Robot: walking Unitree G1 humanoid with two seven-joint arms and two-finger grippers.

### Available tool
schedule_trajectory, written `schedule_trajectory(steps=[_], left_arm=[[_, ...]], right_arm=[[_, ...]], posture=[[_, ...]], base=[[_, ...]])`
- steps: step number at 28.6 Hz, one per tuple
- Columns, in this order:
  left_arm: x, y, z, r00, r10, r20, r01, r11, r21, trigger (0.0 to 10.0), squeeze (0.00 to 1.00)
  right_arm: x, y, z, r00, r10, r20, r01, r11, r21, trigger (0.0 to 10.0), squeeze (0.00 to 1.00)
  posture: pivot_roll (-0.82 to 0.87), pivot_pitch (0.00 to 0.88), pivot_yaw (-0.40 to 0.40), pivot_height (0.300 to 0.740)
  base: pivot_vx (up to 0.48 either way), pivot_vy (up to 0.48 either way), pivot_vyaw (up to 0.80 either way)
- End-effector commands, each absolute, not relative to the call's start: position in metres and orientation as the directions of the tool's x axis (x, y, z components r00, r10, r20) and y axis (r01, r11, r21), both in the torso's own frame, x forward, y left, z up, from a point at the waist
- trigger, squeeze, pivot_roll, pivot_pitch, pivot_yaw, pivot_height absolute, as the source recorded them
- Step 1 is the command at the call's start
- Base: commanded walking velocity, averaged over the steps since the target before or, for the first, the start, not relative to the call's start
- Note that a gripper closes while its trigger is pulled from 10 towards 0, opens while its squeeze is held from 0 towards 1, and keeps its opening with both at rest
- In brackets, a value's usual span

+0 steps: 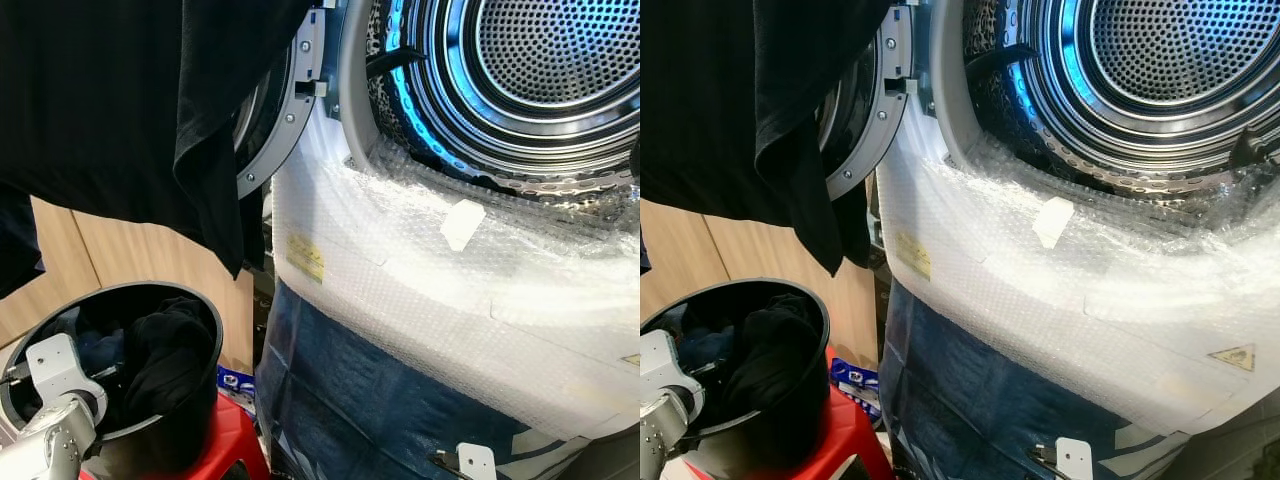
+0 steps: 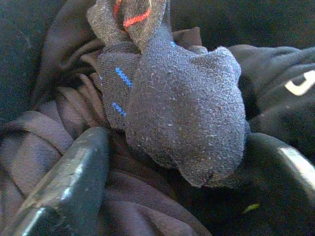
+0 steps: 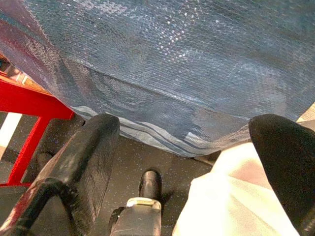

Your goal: Clothes washing

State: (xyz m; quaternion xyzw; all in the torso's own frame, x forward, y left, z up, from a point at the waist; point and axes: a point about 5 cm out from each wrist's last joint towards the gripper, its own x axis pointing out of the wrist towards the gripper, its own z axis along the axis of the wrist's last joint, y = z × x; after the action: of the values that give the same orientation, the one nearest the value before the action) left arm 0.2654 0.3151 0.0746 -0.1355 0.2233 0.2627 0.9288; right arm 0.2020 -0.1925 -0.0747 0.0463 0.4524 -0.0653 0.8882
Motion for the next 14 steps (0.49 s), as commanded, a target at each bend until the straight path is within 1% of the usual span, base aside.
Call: schedule_trajectory(steps=[1, 12, 14], left_arm=[[0.2625, 0.3201, 0.0730, 0.735, 0.468, -0.492, -0.585, 0.803, -0.111, 0.0, 0.00], [0.2682, 0.3137, 0.0758, 0.747, 0.464, -0.477, -0.579, 0.806, -0.122, 0.0, 0.00], [0.2677, 0.3137, 0.0752, 0.747, 0.466, -0.474, -0.574, 0.812, -0.105, 0.0, 0.00]], right_arm=[[0.2027, -0.1951, -0.0741, 0.578, -0.083, -0.812, 0.168, 0.986, 0.018, 10.0, 0.00], [0.2033, -0.1976, -0.0734, 0.577, -0.103, -0.810, 0.171, 0.985, -0.003, 10.0, 0.00], [0.2038, -0.1973, -0.0733, 0.578, -0.102, -0.810, 0.170, 0.985, -0.003, 10.0, 0.00]], posture=[[0.06, 0.000, -0.110, 0.740], [0.06, 0.000, -0.116, 0.740], [0.06, 0.000, -0.117, 0.740]], base=[[0.000, 0.000, 0.00], [0.000, 0.000, 0.00], [0.000, 0.000, 0.00]])
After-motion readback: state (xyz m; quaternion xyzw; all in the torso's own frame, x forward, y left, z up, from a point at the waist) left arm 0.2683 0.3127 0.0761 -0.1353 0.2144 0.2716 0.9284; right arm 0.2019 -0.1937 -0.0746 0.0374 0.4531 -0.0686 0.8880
